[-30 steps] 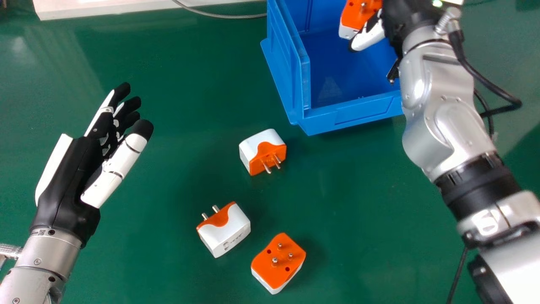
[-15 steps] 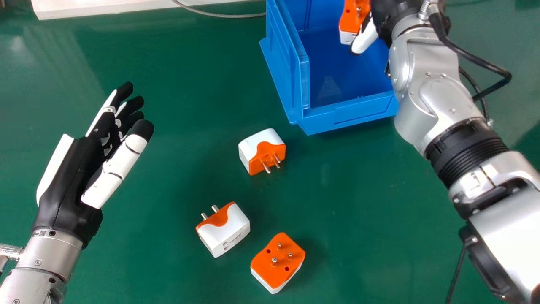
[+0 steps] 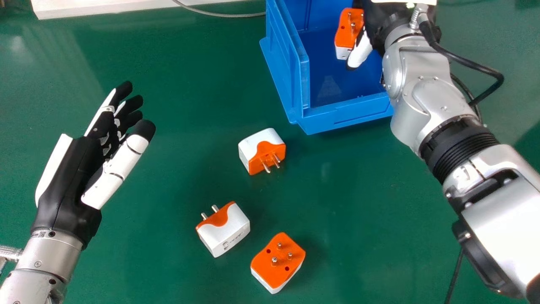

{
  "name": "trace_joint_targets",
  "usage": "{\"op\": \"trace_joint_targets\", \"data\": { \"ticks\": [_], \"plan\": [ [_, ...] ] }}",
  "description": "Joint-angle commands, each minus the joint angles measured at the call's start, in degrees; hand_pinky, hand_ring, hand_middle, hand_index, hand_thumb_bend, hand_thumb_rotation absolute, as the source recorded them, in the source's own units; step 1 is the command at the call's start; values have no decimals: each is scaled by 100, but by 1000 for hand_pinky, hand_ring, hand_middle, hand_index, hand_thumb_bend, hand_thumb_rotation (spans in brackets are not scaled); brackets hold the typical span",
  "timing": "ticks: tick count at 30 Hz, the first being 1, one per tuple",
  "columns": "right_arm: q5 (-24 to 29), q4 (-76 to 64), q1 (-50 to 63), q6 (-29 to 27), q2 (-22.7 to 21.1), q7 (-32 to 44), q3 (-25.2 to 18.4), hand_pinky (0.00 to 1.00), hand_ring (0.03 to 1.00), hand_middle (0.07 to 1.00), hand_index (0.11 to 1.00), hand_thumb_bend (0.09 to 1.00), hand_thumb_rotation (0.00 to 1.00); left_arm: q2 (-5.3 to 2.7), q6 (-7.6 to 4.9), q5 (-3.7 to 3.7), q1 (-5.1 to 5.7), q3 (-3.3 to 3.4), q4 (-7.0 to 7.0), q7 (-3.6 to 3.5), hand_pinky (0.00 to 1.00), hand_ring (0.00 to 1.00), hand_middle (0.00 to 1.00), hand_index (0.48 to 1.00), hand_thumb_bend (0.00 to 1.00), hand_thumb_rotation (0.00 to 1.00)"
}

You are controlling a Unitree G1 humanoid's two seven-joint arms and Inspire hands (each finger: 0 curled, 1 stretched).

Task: Pick all objects and put in blue box

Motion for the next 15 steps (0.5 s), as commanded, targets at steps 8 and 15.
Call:
{"op": "trace_joint_targets", "data": {
  "ticks": [8,15],
  "plan": [
    [134,120,-291,-360,47,-384,46,335,454,520,514,498,0,6,78,75,77,-50,-293,92,875,922,932,954,631,713],
    [240,82,-219,-495,10,-425,43,334,451,517,516,498,0,16,100,65,84,-57,-305,89,870,919,930,953,626,712]
  ]
}}
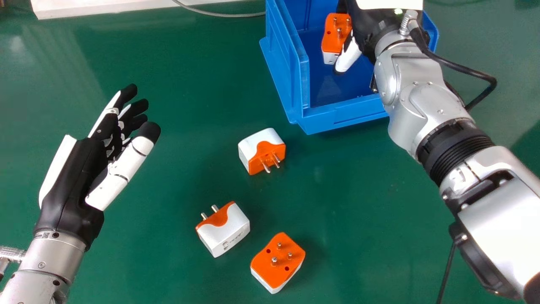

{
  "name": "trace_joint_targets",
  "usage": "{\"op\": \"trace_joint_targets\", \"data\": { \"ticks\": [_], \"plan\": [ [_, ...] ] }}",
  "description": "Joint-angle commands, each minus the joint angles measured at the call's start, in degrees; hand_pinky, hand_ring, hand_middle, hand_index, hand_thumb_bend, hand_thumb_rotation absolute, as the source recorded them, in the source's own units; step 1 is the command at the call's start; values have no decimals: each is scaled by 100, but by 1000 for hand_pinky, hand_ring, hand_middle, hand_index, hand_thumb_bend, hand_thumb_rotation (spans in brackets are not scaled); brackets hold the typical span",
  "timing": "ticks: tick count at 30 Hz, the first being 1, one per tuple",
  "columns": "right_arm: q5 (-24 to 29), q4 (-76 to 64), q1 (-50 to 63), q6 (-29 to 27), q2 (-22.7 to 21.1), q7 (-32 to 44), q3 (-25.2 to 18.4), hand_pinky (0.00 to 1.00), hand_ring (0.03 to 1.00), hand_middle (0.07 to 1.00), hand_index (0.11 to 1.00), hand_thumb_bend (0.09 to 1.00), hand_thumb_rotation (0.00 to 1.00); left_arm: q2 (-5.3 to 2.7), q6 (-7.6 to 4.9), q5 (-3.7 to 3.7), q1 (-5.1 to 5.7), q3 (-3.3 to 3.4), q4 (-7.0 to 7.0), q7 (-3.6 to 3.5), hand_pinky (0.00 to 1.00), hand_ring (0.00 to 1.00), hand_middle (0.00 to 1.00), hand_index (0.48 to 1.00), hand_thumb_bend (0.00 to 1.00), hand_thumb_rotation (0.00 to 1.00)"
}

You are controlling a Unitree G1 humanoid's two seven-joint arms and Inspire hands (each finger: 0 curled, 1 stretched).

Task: Pick all objects and put in blue box

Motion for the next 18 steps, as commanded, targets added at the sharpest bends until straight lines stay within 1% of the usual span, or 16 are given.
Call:
{"op": "trace_joint_targets", "data": {
  "ticks": [1,5,9,11,12,14,15,18],
  "plan": [
    [52,-97,-212,-56,-47,-185,5,334,451,517,516,498,0,18,-19,13,17,7,-135,21,870,919,930,953,626,712],
    [19,-117,-164,-87,-113,-196,63,334,450,515,517,498,0,22,-27,13,14,3,-144,13,869,919,929,953,623,711],
    [-101,-237,-68,-97,-240,-195,227,336,448,514,517,498,0,20,-73,6,-9,-1,-70,-5,869,919,929,953,619,711],
    [-138,-300,-34,-94,-289,-173,291,467,601,651,629,549,0,25,-79,4,-25,0,-51,-11,868,919,928,953,610,708],
    [-149,-336,-12,-99,-315,-159,313,467,601,651,629,549,0,28,-84,4,-32,2,-38,-14,868,919,928,953,610,708],
    [-144,-369,6,-124,-359,-123,342,575,715,755,718,566,0,28,-76,6,-35,-2,-49,-12,868,919,928,953,604,706],
    [-129,-383,13,-138,-376,-113,349,575,715,755,718,566,0,31,-73,5,-45,-2,-43,-14,868,919,928,953,604,706],
    [-91,-419,29,-145,-399,-97,350,686,824,854,804,549,0,38,-66,8,-75,-6,-20,-16,868,919,928,953,599,703]
  ]
}}
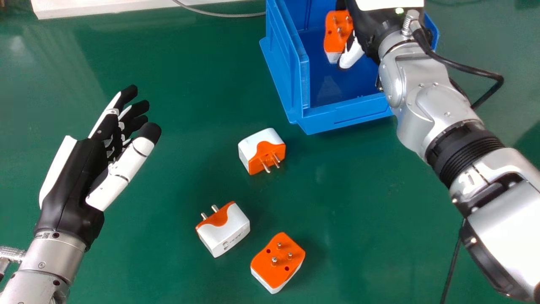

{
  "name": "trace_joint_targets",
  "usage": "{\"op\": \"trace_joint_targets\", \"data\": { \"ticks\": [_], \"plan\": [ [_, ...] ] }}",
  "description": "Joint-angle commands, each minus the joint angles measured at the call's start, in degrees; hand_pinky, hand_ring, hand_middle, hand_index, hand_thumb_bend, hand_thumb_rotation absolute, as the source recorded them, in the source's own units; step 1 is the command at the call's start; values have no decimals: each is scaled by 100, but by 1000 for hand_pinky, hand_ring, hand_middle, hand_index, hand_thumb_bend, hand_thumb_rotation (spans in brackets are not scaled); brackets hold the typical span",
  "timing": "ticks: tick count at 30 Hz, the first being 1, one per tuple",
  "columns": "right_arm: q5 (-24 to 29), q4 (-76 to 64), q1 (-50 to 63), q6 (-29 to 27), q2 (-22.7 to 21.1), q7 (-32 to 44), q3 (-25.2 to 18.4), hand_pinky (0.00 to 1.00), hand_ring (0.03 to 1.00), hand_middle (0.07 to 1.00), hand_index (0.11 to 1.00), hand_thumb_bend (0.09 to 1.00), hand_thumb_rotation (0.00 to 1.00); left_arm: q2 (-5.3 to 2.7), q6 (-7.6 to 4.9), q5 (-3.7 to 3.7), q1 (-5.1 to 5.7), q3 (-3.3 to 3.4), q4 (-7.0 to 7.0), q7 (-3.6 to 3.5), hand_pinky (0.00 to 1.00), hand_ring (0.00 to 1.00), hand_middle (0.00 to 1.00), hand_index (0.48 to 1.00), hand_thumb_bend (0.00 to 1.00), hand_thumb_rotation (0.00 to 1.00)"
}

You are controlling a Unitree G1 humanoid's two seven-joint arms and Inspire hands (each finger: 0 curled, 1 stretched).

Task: Pick all objects and put in blue box

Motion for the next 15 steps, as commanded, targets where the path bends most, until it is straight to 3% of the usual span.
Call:
{"op": "trace_joint_targets", "data": {
  "ticks": [1,5,15],
  "plan": [
    [-11,-161,-57,-35,-107,-10,8,711,847,875,823,537,0,40,-74,7,-75,-3,-5,-12,868,920,928,953,599,703],
    [6,-215,-22,1,-110,-16,-13,783,916,938,882,505,0,50,-97,6,-129,-3,85,-28,868,920,928,953,598,702],
    [54,-397,139,29,-184,-177,-111,797,935,959,899,489,0,55,-118,32,-225,-33,191,-28,867,920,928,953,601,704]
  ]
}}
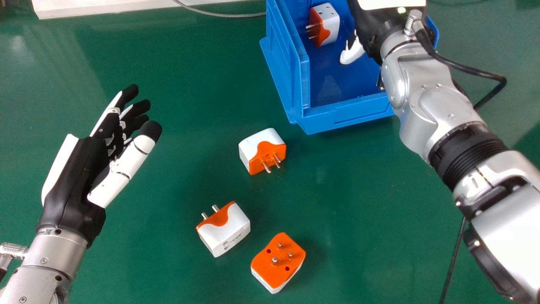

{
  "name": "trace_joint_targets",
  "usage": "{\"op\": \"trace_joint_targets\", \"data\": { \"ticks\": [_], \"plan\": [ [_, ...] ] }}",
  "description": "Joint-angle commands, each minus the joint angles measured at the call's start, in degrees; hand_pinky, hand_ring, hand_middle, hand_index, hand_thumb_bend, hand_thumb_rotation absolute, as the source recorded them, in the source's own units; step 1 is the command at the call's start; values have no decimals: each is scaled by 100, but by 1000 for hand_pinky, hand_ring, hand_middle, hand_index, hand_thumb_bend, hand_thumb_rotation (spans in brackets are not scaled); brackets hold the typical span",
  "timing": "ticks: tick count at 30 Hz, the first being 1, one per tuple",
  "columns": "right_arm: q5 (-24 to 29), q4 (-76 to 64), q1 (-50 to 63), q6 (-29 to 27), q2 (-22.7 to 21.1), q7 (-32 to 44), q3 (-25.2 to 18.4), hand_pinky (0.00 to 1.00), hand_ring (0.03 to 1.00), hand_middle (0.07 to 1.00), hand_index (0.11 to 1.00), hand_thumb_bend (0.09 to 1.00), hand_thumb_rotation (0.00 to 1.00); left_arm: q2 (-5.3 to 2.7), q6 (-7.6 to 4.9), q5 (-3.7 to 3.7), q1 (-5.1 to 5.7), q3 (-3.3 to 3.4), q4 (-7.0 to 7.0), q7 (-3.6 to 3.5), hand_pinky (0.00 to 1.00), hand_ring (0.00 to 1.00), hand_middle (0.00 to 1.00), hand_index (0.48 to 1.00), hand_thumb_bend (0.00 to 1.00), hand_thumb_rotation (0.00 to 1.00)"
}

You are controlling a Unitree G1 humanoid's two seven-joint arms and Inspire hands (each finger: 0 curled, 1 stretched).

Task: Pick all objects and put in blue box

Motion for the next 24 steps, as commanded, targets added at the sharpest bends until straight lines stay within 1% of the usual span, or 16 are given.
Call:
{"op": "trace_joint_targets", "data": {
  "ticks": [1,3,7,11,13,15,18,19,21,24],
  "plan": [
    [33,-297,6,48,-153,-151,-118,795,935,960,899,492,0,46,-114,33,-61,-20,-17,-16,867,920,928,953,600,704],
    [67,-524,123,101,-183,-198,-197,793,935,960,899,494,0,49,-114,43,-91,-29,9,-13,867,920,927,953,596,702],
    [171,-1173,511,147,-241,-331,-443,786,929,952,896,462,0,57,-104,48,-139,-43,44,-7,864,918,926,953,595,700],
    [239,-2250,1140,190,-337,-516,-749,781,914,945,888,447,0,72,-145,61,-218,-54,168,-10,863,917,927,953,595,699],
    [198,-2756,1420,283,-370,-532,-858,781,911,943,885,444,0,82,-152,64,-237,-56,188,-11,863,917,928,953,595,698],
    [134,-3382,1787,418,-385,-566,-980,780,908,942,882,441,0,93,-168,67,-273,-56,240,-12,863,918,928,952,594,697],
    [34,-4734,2626,637,-352,-623,-1212,779,906,941,880,475,0,101,-197,59,-325,-57,321,-16,862,918,929,952,591,696],
    [7,-4994,2787,683,-340,-607,-1249,781,904,941,882,492,0,103,-205,55,-333,-56,337,-17,862,918,929,952,590,694],
    [-74,-5660,3249,738,-297,-654,-1327,783,903,942,883,502,0,104,-207,50,-342,-56,345,-15,862,918,929,952,589,694],
    [-278,-6654,4147,670,-152,-938,-1359,776,894,930,869,522,0,112,-192,43,-372,-56,368,-15,862,918,929,952,588,693]
  ]
}}
